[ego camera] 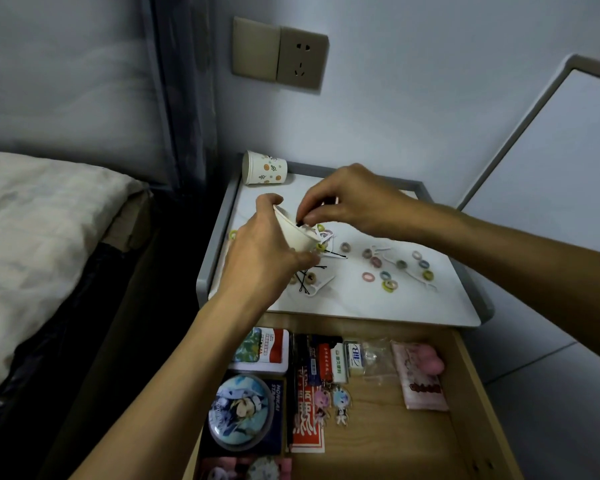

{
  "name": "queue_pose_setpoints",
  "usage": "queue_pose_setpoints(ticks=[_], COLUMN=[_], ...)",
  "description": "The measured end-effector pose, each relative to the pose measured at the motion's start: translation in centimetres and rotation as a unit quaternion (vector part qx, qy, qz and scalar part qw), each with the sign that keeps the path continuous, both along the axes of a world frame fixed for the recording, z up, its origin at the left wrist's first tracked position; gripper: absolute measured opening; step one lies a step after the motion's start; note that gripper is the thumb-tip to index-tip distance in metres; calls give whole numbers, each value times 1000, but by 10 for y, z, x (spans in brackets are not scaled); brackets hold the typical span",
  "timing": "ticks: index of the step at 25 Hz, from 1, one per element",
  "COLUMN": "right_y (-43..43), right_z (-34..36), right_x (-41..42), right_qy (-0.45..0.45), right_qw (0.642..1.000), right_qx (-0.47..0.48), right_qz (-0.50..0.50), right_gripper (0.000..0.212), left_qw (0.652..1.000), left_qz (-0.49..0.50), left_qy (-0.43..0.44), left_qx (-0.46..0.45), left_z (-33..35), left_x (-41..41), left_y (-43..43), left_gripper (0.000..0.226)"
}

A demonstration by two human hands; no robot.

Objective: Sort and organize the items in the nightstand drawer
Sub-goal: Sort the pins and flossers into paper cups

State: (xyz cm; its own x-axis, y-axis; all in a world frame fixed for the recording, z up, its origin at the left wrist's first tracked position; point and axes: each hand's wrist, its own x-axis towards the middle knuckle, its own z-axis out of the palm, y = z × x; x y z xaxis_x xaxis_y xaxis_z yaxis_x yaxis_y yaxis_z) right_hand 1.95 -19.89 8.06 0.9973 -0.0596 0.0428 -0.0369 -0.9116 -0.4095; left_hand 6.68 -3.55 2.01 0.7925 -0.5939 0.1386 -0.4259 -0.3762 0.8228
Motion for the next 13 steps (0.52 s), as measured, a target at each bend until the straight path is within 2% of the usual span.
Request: queue_pose_setpoints(ticks=[3,6,7,11,13], right_y=[7,-21,-32,-56,-56], right_z=[-1,-18,-29,-93,-112], right_x=[4,6,5,-1,2], right_qy=[0,-64,-58,65,54], right_qw=[999,986,984,966,960], right_qx=[51,133,124,21,13], right_qz=[14,-72,-116,-249,-273], right_gripper=[11,10,9,9,12], left_qw=[1000,999,999,998,998], left_qz=[-1,17,23,38,45], left_qy=[1,5,6,7,5], left_qx=[-16,-28,-31,-49,-49], left_z=[1,2,2,4,4], left_x=[-1,3,5,8,10], left_y=[2,5,7,12,13], left_gripper=[92,91,90,88,88])
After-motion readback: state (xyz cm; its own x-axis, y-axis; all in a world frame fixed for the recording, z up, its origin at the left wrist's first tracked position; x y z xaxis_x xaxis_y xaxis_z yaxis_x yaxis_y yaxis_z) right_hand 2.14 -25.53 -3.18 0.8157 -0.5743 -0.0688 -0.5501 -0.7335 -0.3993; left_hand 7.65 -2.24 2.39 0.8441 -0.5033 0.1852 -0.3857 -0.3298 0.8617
